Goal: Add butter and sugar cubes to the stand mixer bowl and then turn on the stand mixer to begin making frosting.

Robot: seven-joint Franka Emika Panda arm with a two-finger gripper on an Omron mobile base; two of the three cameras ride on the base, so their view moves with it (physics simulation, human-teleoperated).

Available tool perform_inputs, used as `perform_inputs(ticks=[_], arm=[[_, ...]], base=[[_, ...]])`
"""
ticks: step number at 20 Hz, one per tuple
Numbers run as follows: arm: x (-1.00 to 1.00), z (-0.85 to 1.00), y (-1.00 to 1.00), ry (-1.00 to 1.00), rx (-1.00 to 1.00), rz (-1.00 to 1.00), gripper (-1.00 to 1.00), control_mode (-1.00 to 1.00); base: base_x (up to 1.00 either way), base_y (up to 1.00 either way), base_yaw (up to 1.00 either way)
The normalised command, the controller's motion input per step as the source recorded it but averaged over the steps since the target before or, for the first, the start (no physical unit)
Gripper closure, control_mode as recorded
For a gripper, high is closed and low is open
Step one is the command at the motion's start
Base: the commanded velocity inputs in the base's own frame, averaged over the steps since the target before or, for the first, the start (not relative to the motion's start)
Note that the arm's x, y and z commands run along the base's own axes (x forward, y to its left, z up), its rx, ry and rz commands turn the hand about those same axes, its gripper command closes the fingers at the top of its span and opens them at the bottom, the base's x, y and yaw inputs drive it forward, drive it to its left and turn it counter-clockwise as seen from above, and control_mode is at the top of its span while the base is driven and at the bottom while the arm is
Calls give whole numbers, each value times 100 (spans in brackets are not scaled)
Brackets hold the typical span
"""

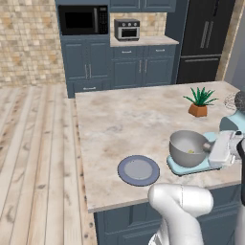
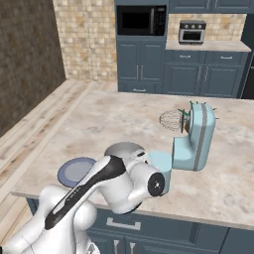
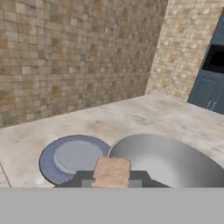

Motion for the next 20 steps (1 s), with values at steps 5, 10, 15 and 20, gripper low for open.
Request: perform_inputs(ticks=[5,10,15,20], arm=[[66,39,14,27,-12,-7,100,-100],[68,-9,-1,38,-12,-1,100,-100],[62,-43,-15,36,-7,0,100,-100],[64,-50,-34,33,0,0,100,-100]], base=[[0,0,0],[0,0,0],[0,0,0],[0,0,0]])
